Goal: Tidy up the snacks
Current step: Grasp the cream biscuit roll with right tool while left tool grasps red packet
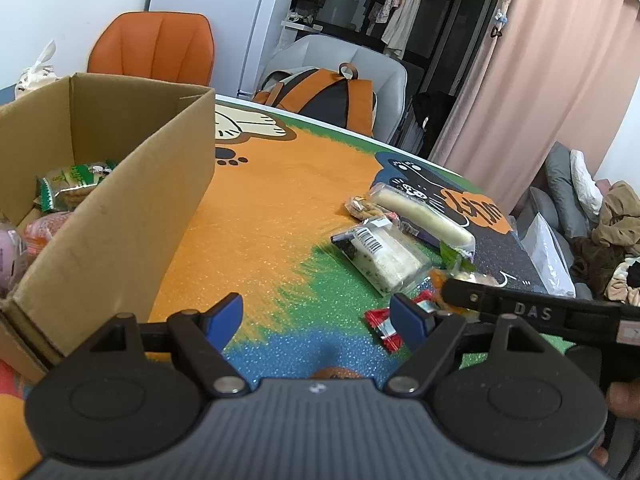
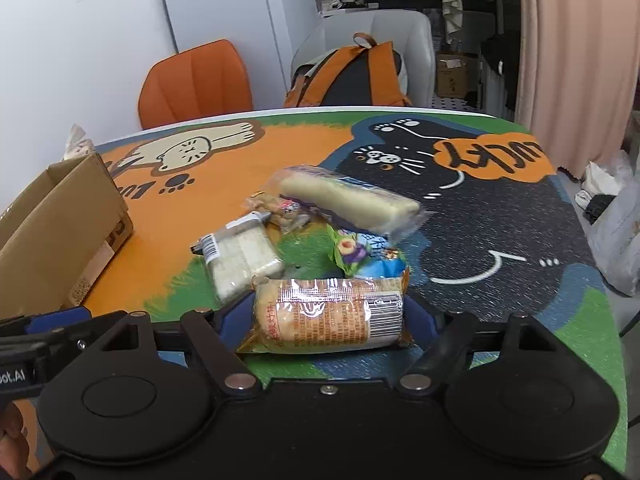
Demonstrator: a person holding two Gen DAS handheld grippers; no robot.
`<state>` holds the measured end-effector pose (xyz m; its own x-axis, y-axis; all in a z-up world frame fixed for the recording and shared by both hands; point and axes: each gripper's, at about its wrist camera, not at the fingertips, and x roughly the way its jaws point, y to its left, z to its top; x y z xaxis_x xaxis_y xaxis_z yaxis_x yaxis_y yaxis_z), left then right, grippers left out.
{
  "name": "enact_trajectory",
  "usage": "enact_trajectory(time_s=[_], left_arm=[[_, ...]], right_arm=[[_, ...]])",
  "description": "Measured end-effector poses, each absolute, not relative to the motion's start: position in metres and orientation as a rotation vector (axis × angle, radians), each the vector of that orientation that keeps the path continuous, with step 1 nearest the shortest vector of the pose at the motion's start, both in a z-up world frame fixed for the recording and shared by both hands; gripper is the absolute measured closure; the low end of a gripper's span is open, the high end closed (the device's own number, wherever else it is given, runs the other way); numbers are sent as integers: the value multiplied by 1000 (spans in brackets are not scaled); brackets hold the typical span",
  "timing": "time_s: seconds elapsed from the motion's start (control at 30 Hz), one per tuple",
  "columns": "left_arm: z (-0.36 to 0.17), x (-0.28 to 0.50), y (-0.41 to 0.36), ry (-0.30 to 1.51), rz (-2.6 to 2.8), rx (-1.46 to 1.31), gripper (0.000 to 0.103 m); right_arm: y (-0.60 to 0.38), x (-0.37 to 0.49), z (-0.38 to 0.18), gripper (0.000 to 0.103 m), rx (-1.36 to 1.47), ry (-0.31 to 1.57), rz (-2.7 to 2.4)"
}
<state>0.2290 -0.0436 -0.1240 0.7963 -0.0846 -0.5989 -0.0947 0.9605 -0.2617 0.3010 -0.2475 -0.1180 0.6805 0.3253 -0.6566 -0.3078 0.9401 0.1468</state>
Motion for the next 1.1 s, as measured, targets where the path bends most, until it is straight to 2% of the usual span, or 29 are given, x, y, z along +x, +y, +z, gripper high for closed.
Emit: enact_trajectory(time_s=[0.5, 0.87, 1.03, 1.1], left_arm=[[-118, 235, -67, 615, -57, -252, 20], [-136, 255, -101, 621, -132, -158, 21], [-146, 261, -108, 624, -140, -134, 24], [-151, 263, -110, 630, -146, -127, 33]], right_arm=[[-293, 280, -110, 25, 90, 698, 244], [-307, 275, -117, 25, 102, 712, 231], [-311, 275, -117, 25, 112, 714, 226], [-313, 275, -118, 25, 114, 714, 226]])
